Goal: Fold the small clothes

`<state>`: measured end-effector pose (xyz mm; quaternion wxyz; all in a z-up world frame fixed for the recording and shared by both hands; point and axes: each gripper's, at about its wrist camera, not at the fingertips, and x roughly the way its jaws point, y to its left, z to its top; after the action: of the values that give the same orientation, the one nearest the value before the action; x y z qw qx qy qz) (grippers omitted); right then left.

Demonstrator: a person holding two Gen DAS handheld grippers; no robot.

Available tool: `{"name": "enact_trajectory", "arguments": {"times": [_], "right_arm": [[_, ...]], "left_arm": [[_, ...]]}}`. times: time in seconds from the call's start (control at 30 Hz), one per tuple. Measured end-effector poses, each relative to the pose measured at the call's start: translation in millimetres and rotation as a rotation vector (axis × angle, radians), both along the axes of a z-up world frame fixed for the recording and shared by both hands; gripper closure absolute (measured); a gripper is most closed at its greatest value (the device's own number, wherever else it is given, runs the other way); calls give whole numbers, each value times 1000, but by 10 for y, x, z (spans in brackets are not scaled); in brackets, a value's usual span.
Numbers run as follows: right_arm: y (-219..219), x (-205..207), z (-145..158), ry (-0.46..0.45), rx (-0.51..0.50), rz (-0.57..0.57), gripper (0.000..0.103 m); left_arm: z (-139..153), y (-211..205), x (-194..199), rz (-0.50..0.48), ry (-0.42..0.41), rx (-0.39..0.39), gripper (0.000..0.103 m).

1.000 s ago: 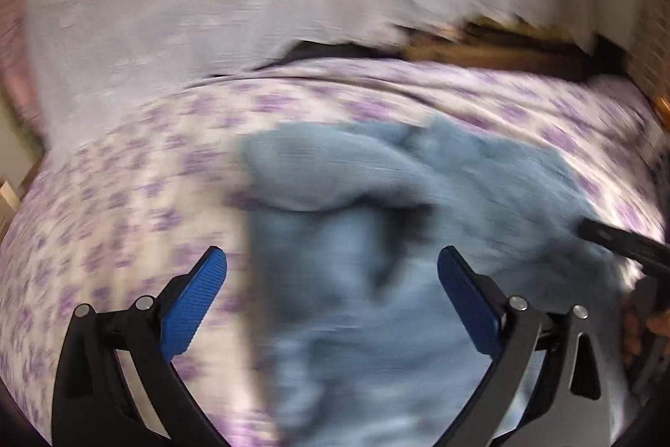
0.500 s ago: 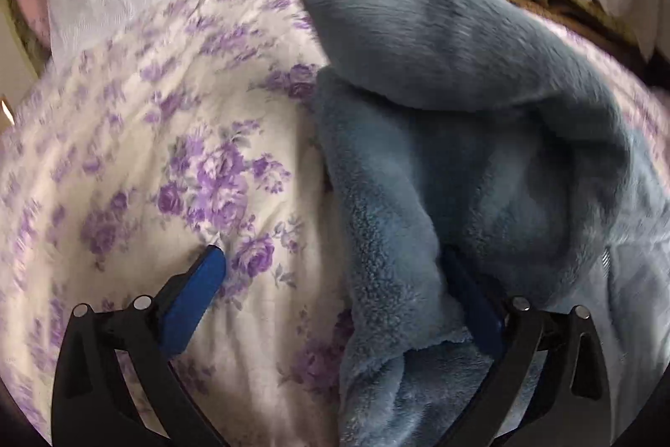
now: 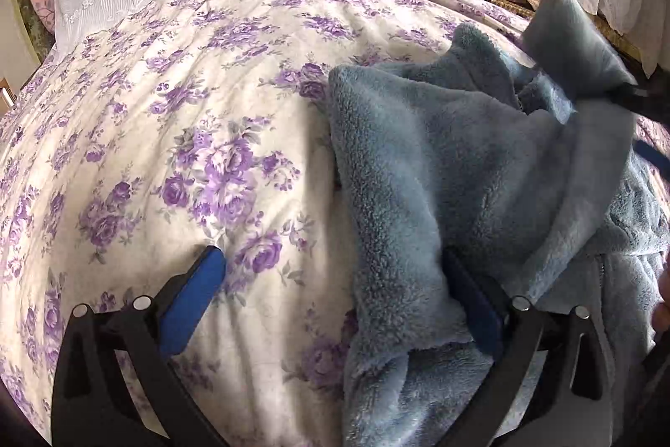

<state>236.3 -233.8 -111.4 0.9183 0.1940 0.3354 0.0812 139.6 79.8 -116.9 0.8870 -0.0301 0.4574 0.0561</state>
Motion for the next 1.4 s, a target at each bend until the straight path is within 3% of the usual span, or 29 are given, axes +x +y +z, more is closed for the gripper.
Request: {"name": "enact_trajectory", "arguments": {"times": [0.17,0.23,0.3,0.4,0.47,0.6,0.7,0.77,0.8,0.9,1.0,1.1,1.17,1.4], "right_arm": [[113,-357,111,-70,28,145,8],[81,-429,116,-63,27,128,8],[-69,-516,100,-52,97,106,8],[-195,-574,82,-16,197,141,8],[-159,-542,139,-25,199,161,8],[229,-339,303,-36,16,189,8],[663,-93,227,-8,-286,185,8],[749,-41,97,3,-435,150,10],[685,-80,36,9,-458,130,12],[246,-436,-84,13,-382,99,12],[-240,-767,-206,54,-218,92,12],[-593,-958,-92,12,22,83,12],[-647,-893,-29,16,120,120,12],[-887,-641,-244,89,267,76,16]], "left_arm": [[-9,-43,26,-1,1,25,4],[-9,-52,51,-3,0,20,4],[-8,-58,51,-3,0,22,4],[-4,-45,56,-2,1,22,4],[-3,-47,46,-2,0,24,4],[-9,-47,52,-2,0,24,4],[-11,-45,55,-3,1,21,4],[-3,-39,36,-4,1,19,4],[-1,-38,36,-4,1,19,4],[0,-41,35,-3,2,18,4],[0,-43,28,-1,3,23,4],[-4,-44,32,-1,3,23,4],[-4,-48,33,-1,2,24,4],[2,-55,38,-1,0,26,4]]}}
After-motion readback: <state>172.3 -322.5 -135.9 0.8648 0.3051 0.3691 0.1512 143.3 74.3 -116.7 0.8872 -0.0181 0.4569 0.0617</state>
